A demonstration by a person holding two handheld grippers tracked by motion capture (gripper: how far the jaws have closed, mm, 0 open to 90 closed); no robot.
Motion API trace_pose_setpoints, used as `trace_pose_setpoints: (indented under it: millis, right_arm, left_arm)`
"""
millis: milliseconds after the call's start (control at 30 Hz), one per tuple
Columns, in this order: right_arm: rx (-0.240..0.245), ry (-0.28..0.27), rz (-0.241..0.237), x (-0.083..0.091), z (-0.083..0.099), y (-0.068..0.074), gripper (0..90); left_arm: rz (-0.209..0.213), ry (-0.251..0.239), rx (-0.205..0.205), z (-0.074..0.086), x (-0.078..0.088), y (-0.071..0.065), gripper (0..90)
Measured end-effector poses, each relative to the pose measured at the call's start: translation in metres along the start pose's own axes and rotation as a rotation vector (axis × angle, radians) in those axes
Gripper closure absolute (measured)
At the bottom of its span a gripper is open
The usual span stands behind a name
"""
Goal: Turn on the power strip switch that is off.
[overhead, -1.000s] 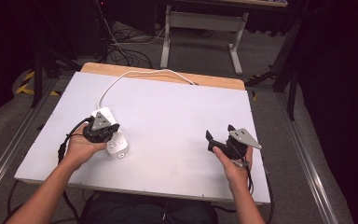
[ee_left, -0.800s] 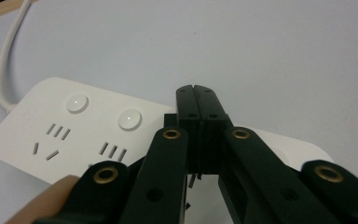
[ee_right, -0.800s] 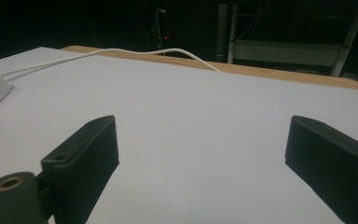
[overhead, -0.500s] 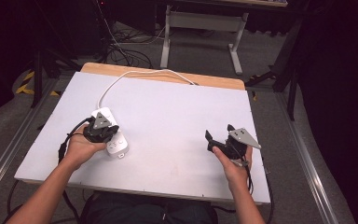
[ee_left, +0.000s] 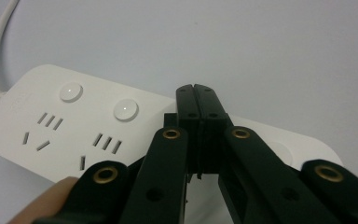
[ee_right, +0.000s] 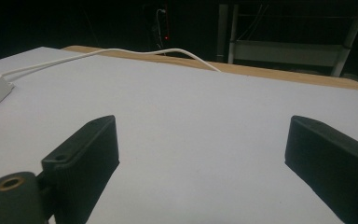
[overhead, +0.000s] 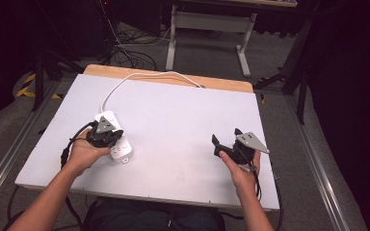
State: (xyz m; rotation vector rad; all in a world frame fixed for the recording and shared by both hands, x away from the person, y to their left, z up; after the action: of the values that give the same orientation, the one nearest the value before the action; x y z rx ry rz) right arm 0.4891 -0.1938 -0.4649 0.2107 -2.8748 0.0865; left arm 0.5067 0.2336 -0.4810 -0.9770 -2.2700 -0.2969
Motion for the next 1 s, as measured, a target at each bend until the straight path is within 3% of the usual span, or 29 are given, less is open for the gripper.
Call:
trace_pose_setpoints:
  millis: [67,333,867,1000]
  right_arm:
    - [0.001,0.000,-0.001,0.0000,0.0001,0.0002,10.0]
    - [0.000,0.005,-0.004,-0.0014,0.0007,0.0002,10.0]
    - [-0.003,-0.004,-0.009,-0.0002,-0.0006,0.0006,10.1]
    - [-0.003,-0.001,-0.008,-0.0010,-0.0005,0.0004,10.2]
  left_arm:
    - [0.018,-0.007,0.009,0.0002,0.0000,0.0001,90.0]
    - [0.024,-0.007,0.010,0.0010,0.0000,0.0001,90.0]
    - [0.008,-0.004,0.004,0.0025,-0.0007,-0.0010,90.0]
    - [0.026,-0.014,0.023,0.0020,-0.0017,0.0001,90.0]
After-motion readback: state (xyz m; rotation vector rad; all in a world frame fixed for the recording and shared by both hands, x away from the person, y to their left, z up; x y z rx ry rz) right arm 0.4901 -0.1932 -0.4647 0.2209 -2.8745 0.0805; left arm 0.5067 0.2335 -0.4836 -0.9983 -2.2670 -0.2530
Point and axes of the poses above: each handheld gripper's, and its own axes: x roughly backward along the jaws, z roughly out of its underside, y roughly to its left, the point moved 2 cm from there along -x, roughly forward along the jaws, and after that the axes turned 14 degrees about z, right-handed, at the moved point
